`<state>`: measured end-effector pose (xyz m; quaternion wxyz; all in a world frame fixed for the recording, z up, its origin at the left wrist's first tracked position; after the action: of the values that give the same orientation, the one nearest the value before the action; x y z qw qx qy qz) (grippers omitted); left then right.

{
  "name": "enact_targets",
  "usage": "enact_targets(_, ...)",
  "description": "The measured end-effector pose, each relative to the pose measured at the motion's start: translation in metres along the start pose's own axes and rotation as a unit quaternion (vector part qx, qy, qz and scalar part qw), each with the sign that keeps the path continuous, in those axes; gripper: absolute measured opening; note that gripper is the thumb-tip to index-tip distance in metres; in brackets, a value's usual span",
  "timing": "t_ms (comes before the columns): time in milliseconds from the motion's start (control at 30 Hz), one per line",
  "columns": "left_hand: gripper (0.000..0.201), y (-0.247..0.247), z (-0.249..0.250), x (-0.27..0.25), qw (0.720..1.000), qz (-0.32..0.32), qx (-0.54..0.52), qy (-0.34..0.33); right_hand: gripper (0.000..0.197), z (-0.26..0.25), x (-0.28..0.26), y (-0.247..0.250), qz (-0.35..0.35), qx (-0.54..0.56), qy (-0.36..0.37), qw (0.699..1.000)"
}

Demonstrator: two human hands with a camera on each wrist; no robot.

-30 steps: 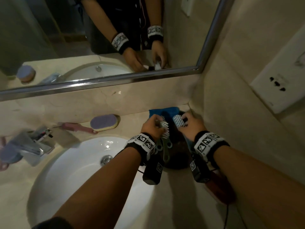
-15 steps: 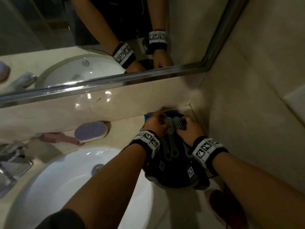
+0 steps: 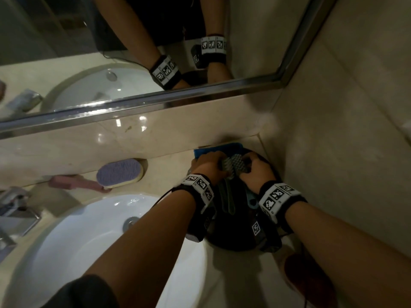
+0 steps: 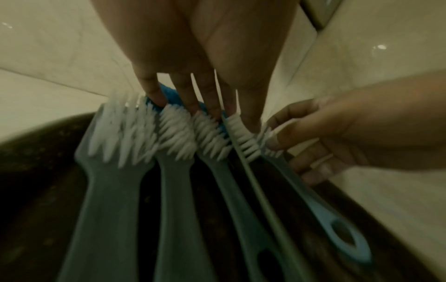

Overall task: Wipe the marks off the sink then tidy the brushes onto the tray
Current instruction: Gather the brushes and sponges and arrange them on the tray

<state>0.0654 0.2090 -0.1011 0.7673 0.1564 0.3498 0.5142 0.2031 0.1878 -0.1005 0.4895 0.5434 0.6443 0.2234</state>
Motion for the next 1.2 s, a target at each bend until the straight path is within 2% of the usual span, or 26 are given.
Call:
enact_targets(167,0.050,-0.008,0.001,0.000,0.998,-0.006,0.062,0.005,0.040,0.008,0.002,-0.008,-0.025,-0.012,-0.004,1.000)
enact_targets(300,0.055,-0.012,-0.001,0.003,0.997,-0.014,0.076,0.026,0.041,0.011,0.005,-0.007,-0.008,-0.024,0.000,1.000)
enact_targets(500,0.070,-0.015,0.001,-0.001,0.992,-0.021,0.128,-0.005,0.043,0.004,0.008,-0.007,-0.009,-0.002,0.021,1.000)
enact_targets(633,0.060,-0.013,0.001,0.002,0.991,-0.010,0.134,-0.006,0.044,-0.003,0.011,-0.007,-0.004,-0.010,0.043,0.999)
enact_targets(833,0.046,-0.004,0.000,0.006,0.995,0.022,0.097,0.014,0.036,0.003,0.018,-0.006,-0.005,-0.024,0.022,0.999)
enact_targets(1067,0.050,-0.008,-0.008,0.000,0.997,0.007,0.075,-0.009,0.041,-0.001,0.018,-0.021,-0.028,-0.029,0.023,0.999)
enact_targets(1200,0.050,-0.004,-0.014,0.001,0.997,-0.015,0.075,0.010,0.040,-0.004,0.016,-0.027,-0.036,-0.028,0.015,0.999)
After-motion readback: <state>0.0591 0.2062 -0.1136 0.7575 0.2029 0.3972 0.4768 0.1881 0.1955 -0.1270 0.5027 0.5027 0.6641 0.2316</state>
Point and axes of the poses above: each hand's wrist, its own x-axis towards the middle knuckle, its own y-axis out of the back of the hand, z = x × y, the point moved 10 cm from there along x, towards the middle knuckle, and after that the axes turned 15 degrees about -x, right-handed, at the moved point
